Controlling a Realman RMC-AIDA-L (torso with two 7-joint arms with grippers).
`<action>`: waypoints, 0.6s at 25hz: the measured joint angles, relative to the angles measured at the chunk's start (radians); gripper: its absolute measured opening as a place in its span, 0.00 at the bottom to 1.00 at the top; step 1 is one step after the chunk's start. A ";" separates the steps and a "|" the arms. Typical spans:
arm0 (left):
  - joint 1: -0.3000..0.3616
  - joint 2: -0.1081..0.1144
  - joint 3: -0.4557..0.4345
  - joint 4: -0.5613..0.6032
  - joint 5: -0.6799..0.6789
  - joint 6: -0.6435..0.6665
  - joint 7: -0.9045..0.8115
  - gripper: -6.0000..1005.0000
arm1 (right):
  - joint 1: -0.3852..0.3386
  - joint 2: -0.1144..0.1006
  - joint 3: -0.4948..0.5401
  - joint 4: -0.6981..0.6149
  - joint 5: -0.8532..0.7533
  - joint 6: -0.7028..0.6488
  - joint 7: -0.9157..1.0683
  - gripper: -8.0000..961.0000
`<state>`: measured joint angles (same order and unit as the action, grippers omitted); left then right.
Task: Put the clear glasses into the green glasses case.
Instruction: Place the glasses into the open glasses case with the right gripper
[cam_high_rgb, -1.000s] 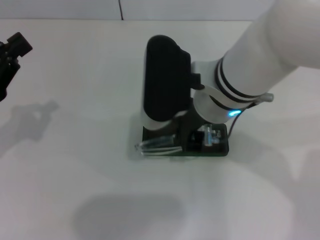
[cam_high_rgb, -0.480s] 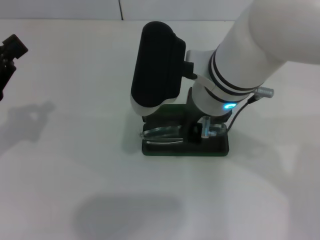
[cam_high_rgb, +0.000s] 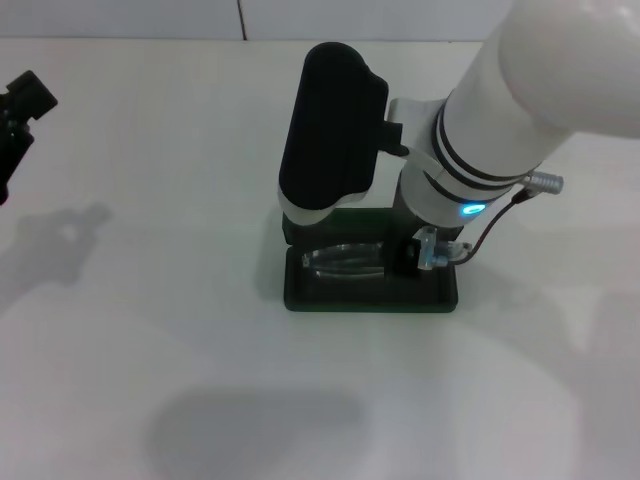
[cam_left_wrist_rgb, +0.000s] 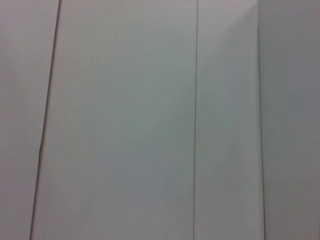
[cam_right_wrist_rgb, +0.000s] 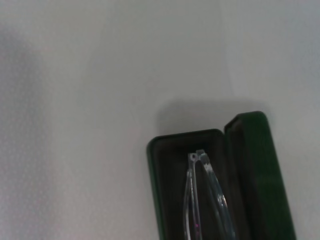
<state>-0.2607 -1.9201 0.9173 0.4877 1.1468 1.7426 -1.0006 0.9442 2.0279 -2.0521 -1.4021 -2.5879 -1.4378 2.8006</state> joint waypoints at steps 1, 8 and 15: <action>0.000 0.000 0.000 0.000 0.000 0.000 0.001 0.07 | -0.001 0.000 -0.004 0.002 -0.005 0.007 0.000 0.07; 0.003 -0.002 0.004 -0.002 0.003 0.000 0.004 0.07 | -0.002 0.000 -0.037 0.031 -0.009 0.054 -0.005 0.07; 0.008 -0.003 0.003 -0.002 0.003 0.000 0.010 0.08 | 0.001 0.000 -0.054 0.041 -0.011 0.079 -0.004 0.07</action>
<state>-0.2531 -1.9229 0.9201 0.4860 1.1495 1.7426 -0.9911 0.9455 2.0279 -2.1062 -1.3611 -2.5985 -1.3587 2.7962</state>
